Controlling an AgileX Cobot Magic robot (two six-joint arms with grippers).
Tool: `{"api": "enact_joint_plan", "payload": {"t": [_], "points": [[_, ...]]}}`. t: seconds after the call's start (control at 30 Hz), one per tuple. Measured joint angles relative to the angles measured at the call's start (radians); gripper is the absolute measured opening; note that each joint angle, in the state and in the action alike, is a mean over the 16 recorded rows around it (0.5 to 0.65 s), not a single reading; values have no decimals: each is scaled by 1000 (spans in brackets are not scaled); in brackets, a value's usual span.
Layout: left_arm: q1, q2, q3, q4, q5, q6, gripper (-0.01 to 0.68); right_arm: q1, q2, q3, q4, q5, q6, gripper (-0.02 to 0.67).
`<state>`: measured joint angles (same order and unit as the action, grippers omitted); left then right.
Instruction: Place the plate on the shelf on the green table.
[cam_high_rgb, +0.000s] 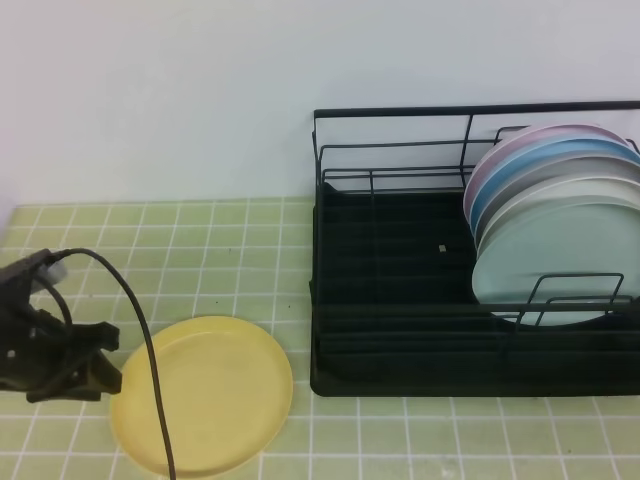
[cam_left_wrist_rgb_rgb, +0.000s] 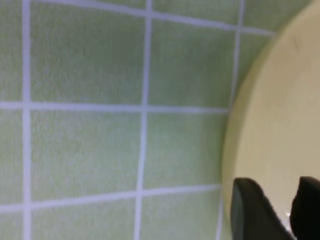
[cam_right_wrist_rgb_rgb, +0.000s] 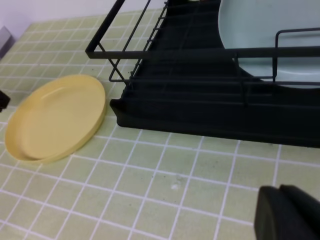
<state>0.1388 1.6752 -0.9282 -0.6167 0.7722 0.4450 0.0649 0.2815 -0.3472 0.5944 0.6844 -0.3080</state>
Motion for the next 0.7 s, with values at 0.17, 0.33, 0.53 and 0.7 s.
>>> {"api": "enact_joint_plan", "payload": {"t": [0.17, 0.33, 0.53, 0.7], "points": [[0, 50, 0, -27, -41, -1, 180, 1, 0, 0, 7, -1, 0, -4], [0, 82, -1, -63, -75, 13, 187, 1, 0, 0, 14, -2, 0, -4], [-1, 108, -1, -125, -95, 51, 187, 1, 0, 0, 20, -2, 0, -4], [-1, 131, -2, -173, -106, 85, 185, 1, 0, 0, 20, -2, -2, -4]]}}
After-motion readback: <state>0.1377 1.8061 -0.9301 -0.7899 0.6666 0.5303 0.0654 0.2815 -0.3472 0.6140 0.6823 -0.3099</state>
